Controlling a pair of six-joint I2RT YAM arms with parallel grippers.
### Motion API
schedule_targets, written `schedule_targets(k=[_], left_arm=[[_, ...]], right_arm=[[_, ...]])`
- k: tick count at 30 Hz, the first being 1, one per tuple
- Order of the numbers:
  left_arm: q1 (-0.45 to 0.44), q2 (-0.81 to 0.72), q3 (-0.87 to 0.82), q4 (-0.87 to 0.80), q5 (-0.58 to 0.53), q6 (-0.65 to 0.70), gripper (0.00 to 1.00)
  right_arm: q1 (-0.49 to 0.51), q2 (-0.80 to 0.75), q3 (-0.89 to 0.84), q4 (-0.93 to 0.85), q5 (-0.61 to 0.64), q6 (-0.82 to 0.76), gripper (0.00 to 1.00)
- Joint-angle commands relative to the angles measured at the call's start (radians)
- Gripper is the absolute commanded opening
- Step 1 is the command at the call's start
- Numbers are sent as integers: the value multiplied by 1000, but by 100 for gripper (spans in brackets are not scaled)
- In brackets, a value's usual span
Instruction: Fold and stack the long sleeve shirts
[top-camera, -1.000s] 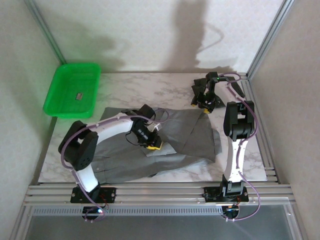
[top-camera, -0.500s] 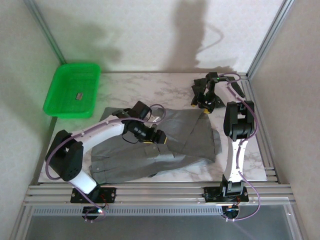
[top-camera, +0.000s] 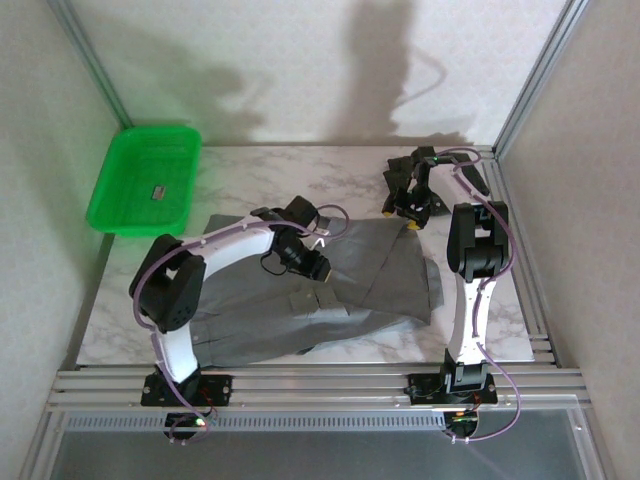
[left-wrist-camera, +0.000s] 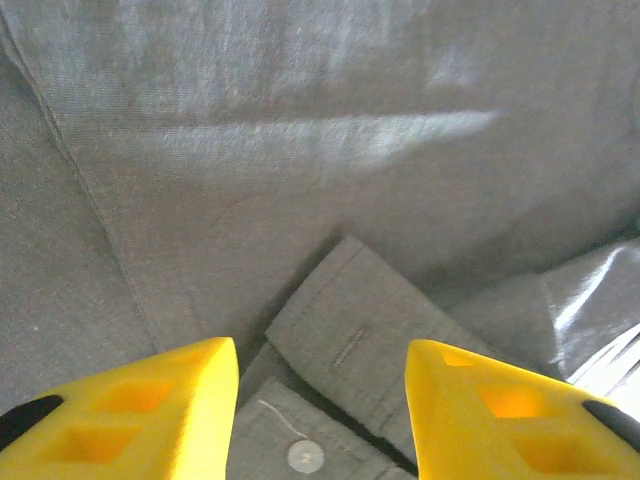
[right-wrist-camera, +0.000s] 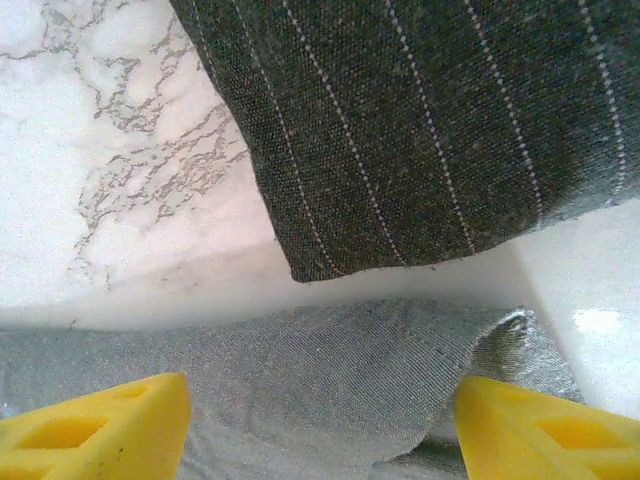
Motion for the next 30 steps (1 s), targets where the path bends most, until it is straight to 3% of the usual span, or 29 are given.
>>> schedule_targets(k=[1,21,30], left_arm=[[1,33,33,-63,-22,76,46],[3,103,-6,-95,85,124,39],[1,90,-45,-79,127,122,19]], right_arm=[[-5,-32,-5,-29,19,-16,71],[-4,-22,9,-38,22,-20,71],[-4,-20,11,-38,24,-15,71]])
